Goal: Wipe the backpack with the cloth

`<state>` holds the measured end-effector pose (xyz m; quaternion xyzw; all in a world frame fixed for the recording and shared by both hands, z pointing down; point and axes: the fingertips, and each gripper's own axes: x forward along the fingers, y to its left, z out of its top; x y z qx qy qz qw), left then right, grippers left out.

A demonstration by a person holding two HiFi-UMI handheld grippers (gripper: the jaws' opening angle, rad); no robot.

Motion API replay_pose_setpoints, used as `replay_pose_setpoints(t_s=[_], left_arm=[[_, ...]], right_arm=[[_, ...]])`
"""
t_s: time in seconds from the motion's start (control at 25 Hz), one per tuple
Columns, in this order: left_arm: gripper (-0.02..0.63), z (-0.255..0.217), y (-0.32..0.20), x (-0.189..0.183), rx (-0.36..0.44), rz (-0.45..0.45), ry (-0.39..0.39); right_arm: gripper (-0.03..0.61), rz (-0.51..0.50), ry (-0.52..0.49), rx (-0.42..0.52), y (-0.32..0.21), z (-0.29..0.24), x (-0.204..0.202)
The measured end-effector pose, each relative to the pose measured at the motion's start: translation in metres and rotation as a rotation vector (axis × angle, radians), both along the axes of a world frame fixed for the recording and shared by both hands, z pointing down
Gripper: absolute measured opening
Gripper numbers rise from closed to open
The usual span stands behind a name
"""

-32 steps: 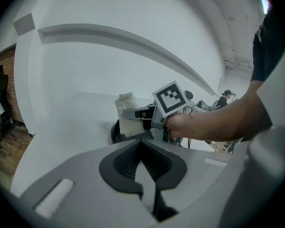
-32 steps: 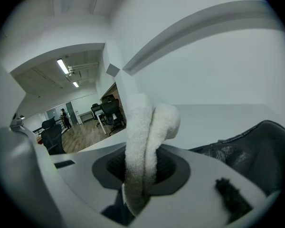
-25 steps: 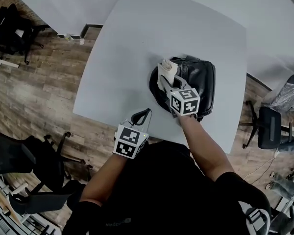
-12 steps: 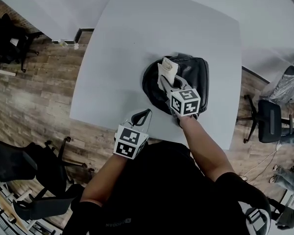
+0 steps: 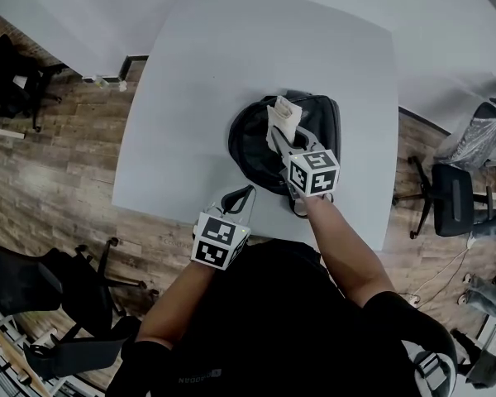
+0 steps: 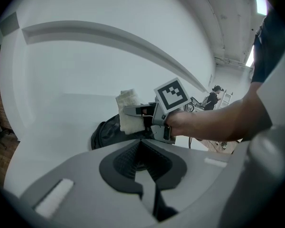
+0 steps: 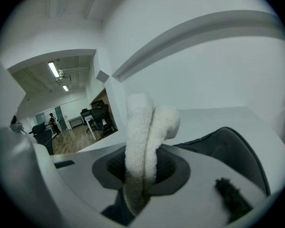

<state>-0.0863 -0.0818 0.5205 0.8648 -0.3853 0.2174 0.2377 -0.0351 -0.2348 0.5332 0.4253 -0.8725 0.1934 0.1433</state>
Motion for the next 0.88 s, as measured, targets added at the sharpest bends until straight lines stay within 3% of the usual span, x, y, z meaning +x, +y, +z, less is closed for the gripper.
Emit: replay_pose_setpoints(t_s=[0.88], left_arm=[[0.008, -0.006, 0.000, 0.063, 0.013, 0.066, 0.005]], right_arm=[[0.087, 0.072, -0.051, 0.067, -0.004, -0.046, 0.079]])
